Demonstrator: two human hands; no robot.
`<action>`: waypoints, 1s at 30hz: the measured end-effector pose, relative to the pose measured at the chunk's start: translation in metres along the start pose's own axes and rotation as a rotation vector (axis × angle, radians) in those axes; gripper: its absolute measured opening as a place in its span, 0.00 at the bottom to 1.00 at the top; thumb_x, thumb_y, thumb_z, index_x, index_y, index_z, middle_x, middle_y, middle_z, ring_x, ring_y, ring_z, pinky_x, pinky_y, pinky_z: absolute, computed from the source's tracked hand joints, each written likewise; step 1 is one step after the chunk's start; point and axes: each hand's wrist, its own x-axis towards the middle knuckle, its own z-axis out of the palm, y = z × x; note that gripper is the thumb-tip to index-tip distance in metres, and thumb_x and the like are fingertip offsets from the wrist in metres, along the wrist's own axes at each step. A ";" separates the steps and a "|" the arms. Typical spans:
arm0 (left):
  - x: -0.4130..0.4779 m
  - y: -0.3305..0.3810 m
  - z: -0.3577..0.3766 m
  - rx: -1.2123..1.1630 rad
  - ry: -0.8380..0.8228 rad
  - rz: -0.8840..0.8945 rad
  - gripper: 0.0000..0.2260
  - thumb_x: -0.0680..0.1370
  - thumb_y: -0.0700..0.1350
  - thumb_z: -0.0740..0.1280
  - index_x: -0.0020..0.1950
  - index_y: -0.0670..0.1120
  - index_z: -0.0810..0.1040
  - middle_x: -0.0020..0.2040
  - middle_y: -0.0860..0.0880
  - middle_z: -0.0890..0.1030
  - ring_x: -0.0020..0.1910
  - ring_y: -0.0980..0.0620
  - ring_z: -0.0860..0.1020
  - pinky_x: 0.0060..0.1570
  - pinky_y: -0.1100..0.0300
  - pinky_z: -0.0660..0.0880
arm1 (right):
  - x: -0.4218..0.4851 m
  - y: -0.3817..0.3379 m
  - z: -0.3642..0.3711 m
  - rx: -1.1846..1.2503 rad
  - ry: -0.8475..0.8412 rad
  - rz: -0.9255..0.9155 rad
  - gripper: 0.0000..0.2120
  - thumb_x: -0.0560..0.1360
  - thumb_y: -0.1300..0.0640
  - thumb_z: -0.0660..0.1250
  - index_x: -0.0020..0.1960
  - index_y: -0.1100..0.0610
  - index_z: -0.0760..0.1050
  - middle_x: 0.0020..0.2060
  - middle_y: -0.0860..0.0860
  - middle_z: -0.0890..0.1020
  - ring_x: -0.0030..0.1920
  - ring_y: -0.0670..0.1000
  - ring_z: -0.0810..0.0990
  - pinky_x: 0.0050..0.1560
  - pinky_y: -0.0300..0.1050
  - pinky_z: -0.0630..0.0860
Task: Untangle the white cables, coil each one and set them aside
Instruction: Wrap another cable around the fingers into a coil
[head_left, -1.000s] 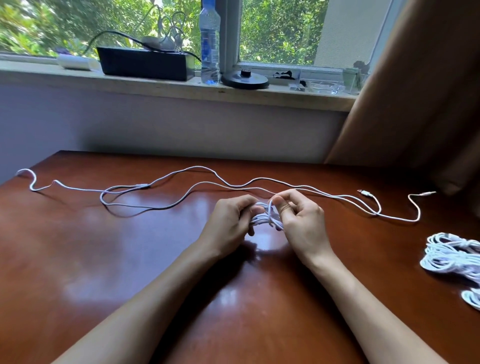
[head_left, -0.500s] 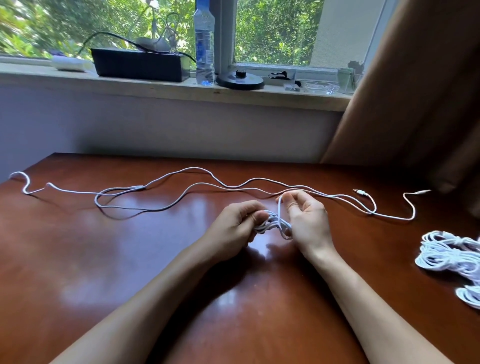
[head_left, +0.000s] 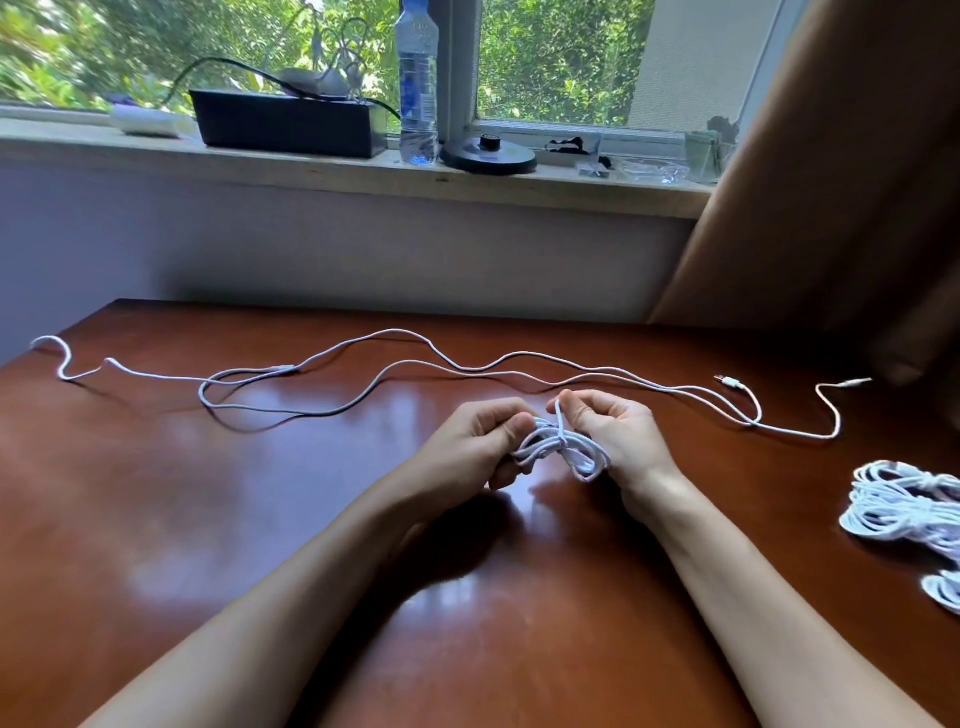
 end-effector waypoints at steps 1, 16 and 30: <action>0.000 0.000 0.000 -0.017 -0.006 0.009 0.11 0.85 0.42 0.58 0.49 0.39 0.76 0.33 0.47 0.73 0.28 0.52 0.65 0.29 0.62 0.63 | -0.001 -0.001 0.000 0.020 0.001 0.010 0.12 0.79 0.54 0.70 0.39 0.51 0.86 0.37 0.61 0.80 0.39 0.55 0.73 0.42 0.48 0.68; 0.006 0.002 0.008 -0.313 0.122 0.035 0.13 0.84 0.46 0.60 0.42 0.47 0.79 0.32 0.48 0.71 0.25 0.56 0.61 0.26 0.65 0.61 | -0.008 -0.007 -0.001 -0.111 0.051 -0.016 0.14 0.78 0.61 0.71 0.34 0.53 0.83 0.24 0.46 0.69 0.27 0.46 0.62 0.26 0.37 0.59; 0.014 -0.007 -0.012 0.100 0.672 -0.197 0.18 0.83 0.46 0.63 0.33 0.46 0.76 0.24 0.52 0.72 0.25 0.52 0.65 0.27 0.60 0.62 | -0.021 0.002 0.014 -0.600 -0.332 -0.314 0.09 0.80 0.51 0.69 0.44 0.51 0.85 0.35 0.43 0.84 0.33 0.41 0.79 0.41 0.42 0.75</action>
